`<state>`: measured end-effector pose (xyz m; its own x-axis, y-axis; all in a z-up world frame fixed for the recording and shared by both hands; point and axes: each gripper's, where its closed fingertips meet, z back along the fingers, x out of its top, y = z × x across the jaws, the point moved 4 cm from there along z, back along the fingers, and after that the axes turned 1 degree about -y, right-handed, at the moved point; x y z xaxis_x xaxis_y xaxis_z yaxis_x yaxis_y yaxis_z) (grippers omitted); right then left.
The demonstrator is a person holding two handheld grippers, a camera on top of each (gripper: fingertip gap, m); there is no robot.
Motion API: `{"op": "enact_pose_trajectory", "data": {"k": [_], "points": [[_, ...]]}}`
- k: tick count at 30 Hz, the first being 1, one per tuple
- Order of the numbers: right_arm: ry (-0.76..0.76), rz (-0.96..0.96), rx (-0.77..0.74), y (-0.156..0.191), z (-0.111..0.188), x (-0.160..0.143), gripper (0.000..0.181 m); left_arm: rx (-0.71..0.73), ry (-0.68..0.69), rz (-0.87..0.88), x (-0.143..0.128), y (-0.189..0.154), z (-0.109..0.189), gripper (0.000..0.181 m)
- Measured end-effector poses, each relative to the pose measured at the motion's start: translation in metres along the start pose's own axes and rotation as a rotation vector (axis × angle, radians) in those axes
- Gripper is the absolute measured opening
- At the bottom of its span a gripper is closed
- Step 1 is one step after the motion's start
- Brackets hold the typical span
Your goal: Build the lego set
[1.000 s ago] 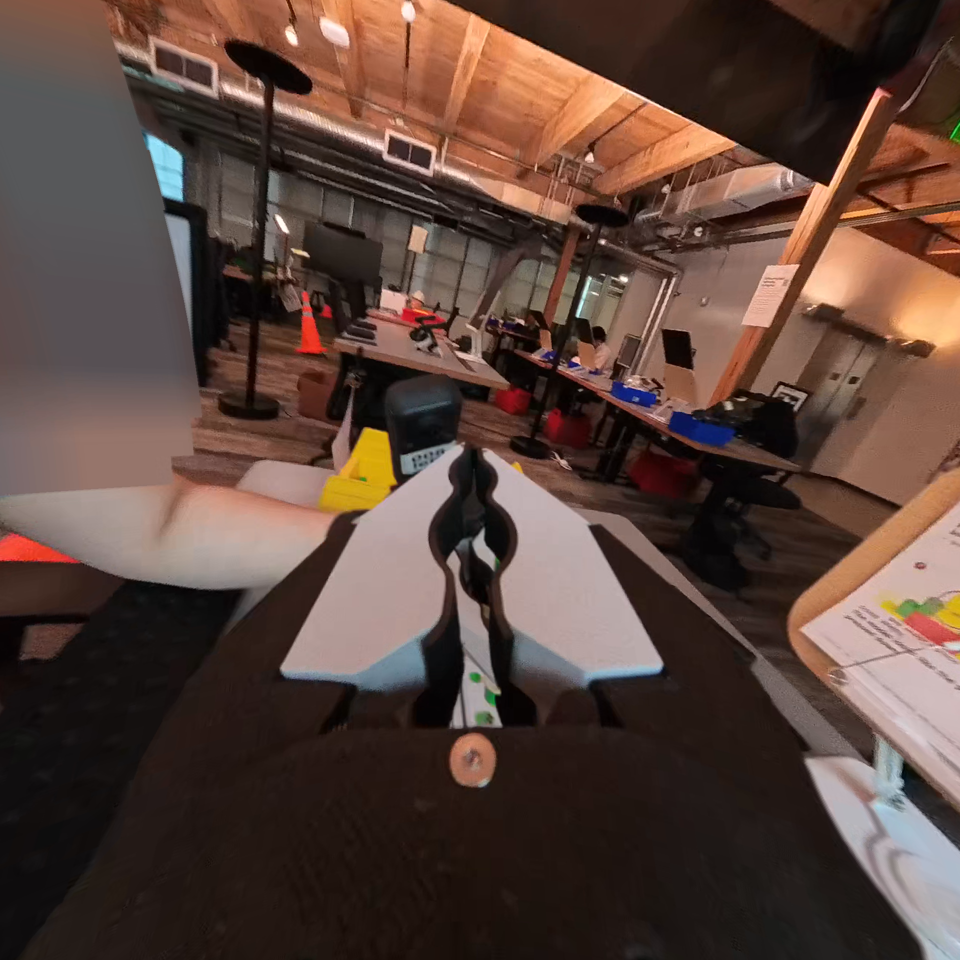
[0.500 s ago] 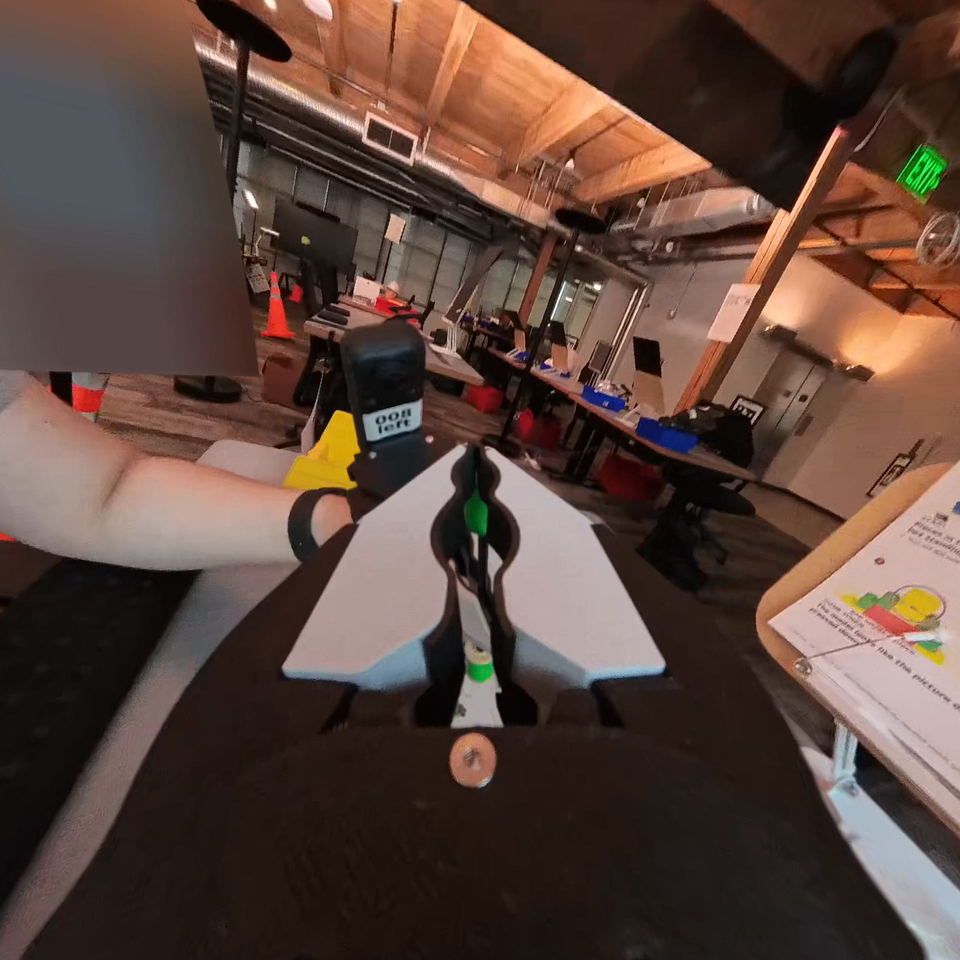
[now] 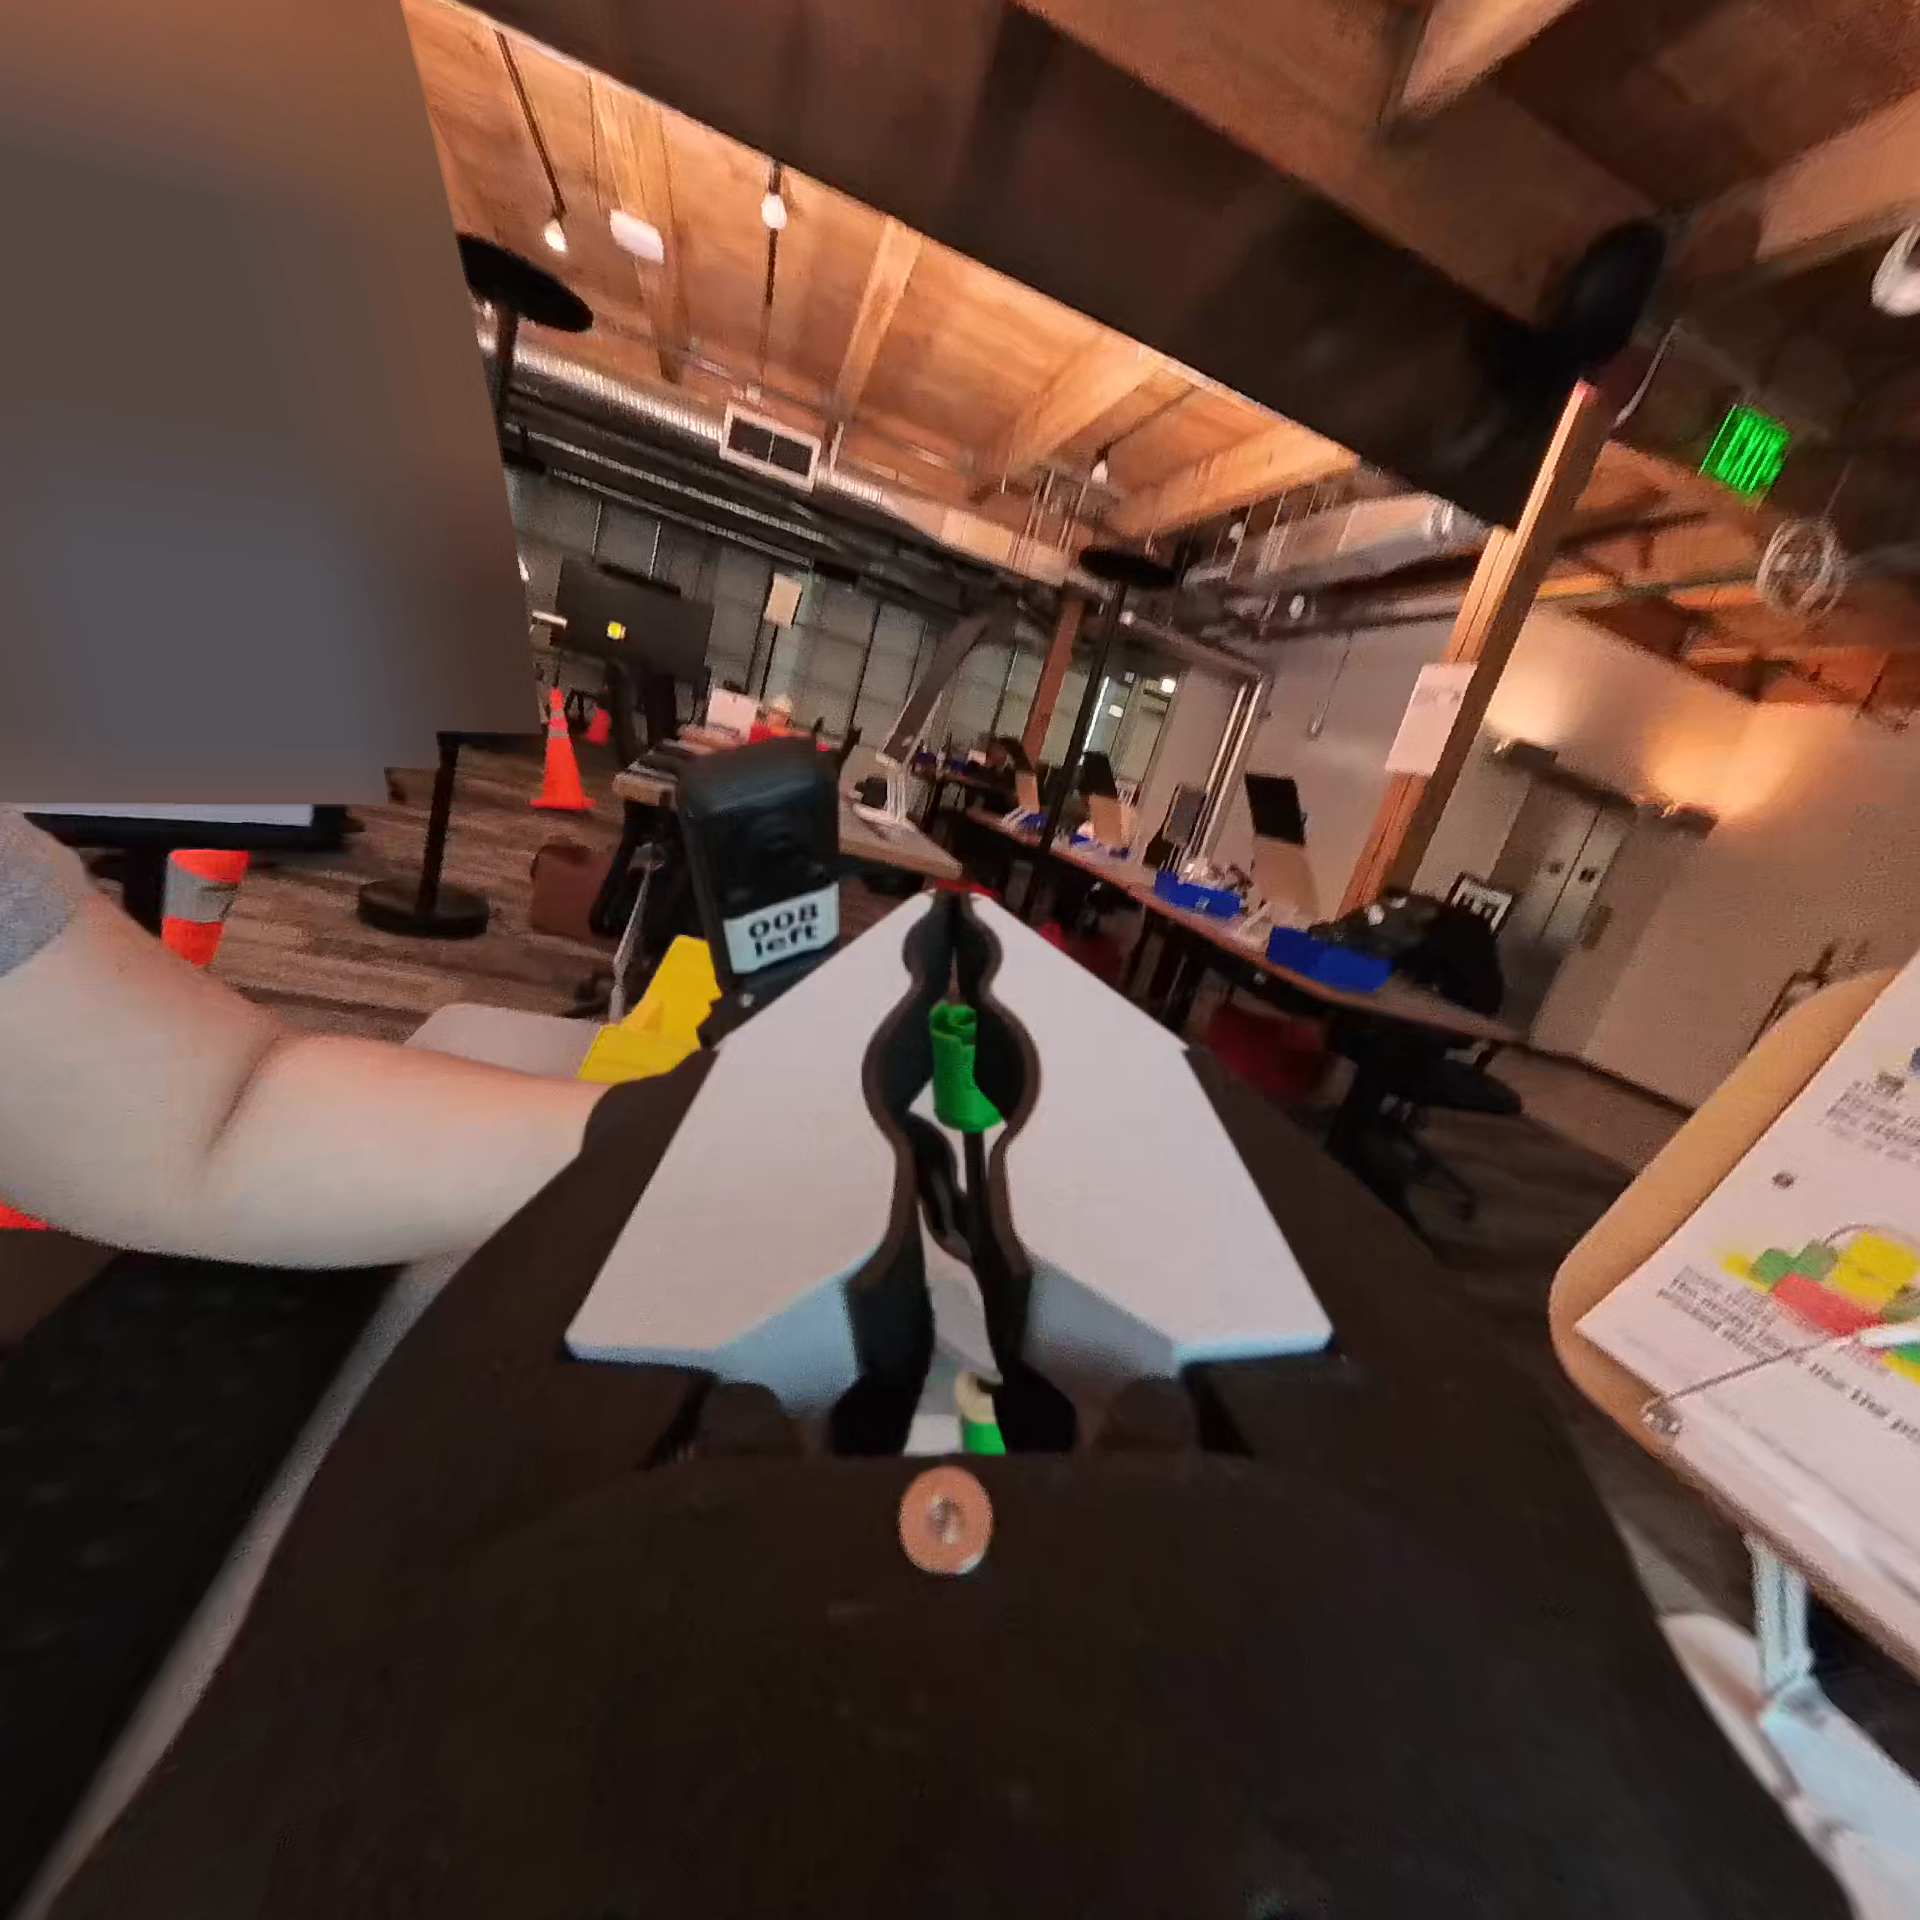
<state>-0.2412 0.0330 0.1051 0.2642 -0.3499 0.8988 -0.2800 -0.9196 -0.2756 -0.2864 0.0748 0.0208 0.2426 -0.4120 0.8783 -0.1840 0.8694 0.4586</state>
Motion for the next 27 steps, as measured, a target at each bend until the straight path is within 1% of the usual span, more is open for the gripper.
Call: {"op": "enact_pose_trajectory", "data": {"k": [1,2,3,5,6,7,8,9,10,11,12,13,14,15,16,17,18,19,20,21,22,23,24,25,26,27], "points": [[-0.022,0.065,-0.012,0.003,0.001,0.006,0.000,-0.008,-0.014,0.016,0.002,0.000,0.000,0.000],[0.009,0.111,-0.021,0.004,0.001,0.003,0.000,-0.012,-0.015,0.024,0.003,0.000,0.001,0.000],[0.081,0.091,-0.023,0.001,-0.001,-0.012,0.000,-0.005,-0.012,0.016,0.004,0.001,0.001,0.000],[0.029,-0.027,-0.004,-0.003,0.000,-0.011,0.000,0.001,0.016,0.002,-0.001,0.001,0.001,0.000],[-0.015,0.013,0.002,0.002,0.001,0.000,0.000,-0.002,-0.006,0.012,0.001,0.001,0.001,0.000],[-0.033,0.096,-0.012,0.006,0.002,0.008,0.000,-0.010,-0.016,0.027,0.003,0.001,0.001,0.000],[-0.014,0.130,-0.022,0.007,0.003,0.005,0.000,-0.010,-0.018,0.027,0.004,0.001,0.001,0.000],[0.047,0.082,-0.014,0.003,0.000,-0.009,0.000,-0.006,-0.018,0.021,0.005,0.001,0.002,0.000],[0.020,-0.014,0.003,0.000,-0.001,-0.014,0.000,-0.005,0.002,0.018,0.003,0.001,0.002,0.000],[-0.018,-0.065,-0.008,-0.003,0.001,-0.011,0.000,-0.002,0.015,0.011,0.000,0.001,0.001,0.000],[-0.059,-0.027,-0.006,0.000,0.002,-0.001,0.000,-0.002,-0.011,0.019,0.002,0.001,0.002,0.000],[-0.065,0.047,-0.016,0.004,0.002,0.005,0.000,-0.009,-0.021,0.036,0.004,0.002,0.002,0.000],[-0.038,0.081,-0.027,0.004,0.001,0.001,0.000,-0.007,-0.021,0.035,0.005,0.003,0.003,0.000],[0.037,0.041,-0.019,0.001,-0.002,-0.014,0.001,0.002,-0.013,0.024,0.005,0.004,0.004,0.000],[0.009,-0.037,-0.014,-0.001,-0.002,-0.015,0.000,0.007,0.013,0.016,0.001,0.004,0.004,0.000],[-0.016,-0.049,-0.029,-0.004,0.000,-0.011,0.000,0.012,0.015,0.009,-0.001,0.004,0.003,0.000],[-0.056,0.012,-0.033,0.001,0.001,0.001,0.000,0.011,-0.009,0.018,0.002,0.004,0.004,0.000],[-0.063,0.083,-0.044,0.005,0.002,0.007,0.000,0.005,-0.012,0.030,0.003,0.004,0.004,0.000],[-0.033,0.099,-0.048,0.005,0.001,0.003,0.000,0.010,-0.006,0.021,0.003,0.005,0.004,0.000],[0.044,0.044,-0.048,-0.001,-0.001,-0.012,0.000,0.016,0.000,0.007,0.003,0.005,0.004,0.000],[0.024,-0.036,-0.036,-0.004,-0.001,-0.015,0.000,0.018,0.019,0.003,0.000,0.005,0.003,0.000],[-0.027,-0.068,-0.037,-0.005,0.001,-0.008,0.000,0.020,0.028,0.000,-0.002,0.005,0.003,0.000],[-0.067,-0.018,-0.035,-0.001,0.002,0.003,0.000,0.018,0.008,0.006,0.000,0.004,0.003,0.000],[-0.063,0.062,-0.048,0.003,0.003,0.008,0.000,0.014,0.004,0.014,0.001,0.004,0.003,0.000],[-0.028,0.096,-0.065,0.002,0.002,0.003,0.000,0.019,0.007,0.009,0.002,0.005,0.003,0.000],[0.039,0.045,-0.055,-0.001,-0.001,-0.012,0.000,0.024,0.005,0.003,0.003,0.006,0.004,0.000]]}}
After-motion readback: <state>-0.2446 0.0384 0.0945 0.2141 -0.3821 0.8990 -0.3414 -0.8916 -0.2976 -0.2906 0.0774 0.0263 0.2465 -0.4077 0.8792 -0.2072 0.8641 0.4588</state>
